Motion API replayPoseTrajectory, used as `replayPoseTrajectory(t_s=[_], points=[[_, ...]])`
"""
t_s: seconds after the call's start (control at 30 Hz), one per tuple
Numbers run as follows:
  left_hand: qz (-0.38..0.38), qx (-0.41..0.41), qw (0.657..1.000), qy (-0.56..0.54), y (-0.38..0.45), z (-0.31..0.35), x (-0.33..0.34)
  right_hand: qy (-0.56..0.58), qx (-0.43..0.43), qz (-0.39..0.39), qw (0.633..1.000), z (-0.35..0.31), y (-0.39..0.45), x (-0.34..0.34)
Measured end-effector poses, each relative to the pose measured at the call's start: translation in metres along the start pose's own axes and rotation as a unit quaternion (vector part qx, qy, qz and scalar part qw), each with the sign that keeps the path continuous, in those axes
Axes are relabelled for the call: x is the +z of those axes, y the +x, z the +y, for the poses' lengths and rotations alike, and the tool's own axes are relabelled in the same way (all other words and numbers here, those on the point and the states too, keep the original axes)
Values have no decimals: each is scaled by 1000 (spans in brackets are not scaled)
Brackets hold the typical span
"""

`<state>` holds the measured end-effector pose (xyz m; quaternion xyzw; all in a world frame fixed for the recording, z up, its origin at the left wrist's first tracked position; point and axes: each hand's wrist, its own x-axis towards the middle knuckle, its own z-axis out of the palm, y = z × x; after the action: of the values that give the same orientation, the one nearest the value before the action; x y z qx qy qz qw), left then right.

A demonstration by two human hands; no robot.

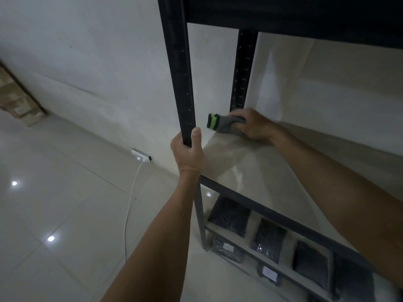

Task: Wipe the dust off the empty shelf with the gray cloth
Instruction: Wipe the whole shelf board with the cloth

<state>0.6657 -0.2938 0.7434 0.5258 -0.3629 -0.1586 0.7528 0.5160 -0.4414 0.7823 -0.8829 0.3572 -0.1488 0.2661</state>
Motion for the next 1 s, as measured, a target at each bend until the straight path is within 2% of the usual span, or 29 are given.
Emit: replayPoseTrajectory(t_s=[0.13,0.23,0.3,0.43,0.5,0.6,0.7,0.73,0.87,1.0], points=[[0,0,1000,7,1,-1,-2,31,20,-30,999,-6,-35,22],[-3,7,1000,22,1,3,-2,124,17,-121,985,-22,-71,21],[-1,15,999,28,0,4,-2,127,4,-152,980,-25,-74,12],[-6,4,1000,29,-1,1,-2,57,40,16,997,-2,-44,5],[-6,4,1000,24,-1,2,-2,29,58,21,998,5,-43,11],[-10,7,1000,20,-1,3,-2,97,42,-54,993,-7,-73,20],[-9,11,1000,27,0,4,-2,130,-6,-168,977,-20,-98,11],[-9,11,1000,28,-1,4,-2,120,-18,-167,978,-20,-96,7],[-20,10,999,25,0,4,-3,117,58,21,991,-5,-72,3],[-19,4,1000,24,0,5,-3,51,27,4,998,-8,-95,29]])
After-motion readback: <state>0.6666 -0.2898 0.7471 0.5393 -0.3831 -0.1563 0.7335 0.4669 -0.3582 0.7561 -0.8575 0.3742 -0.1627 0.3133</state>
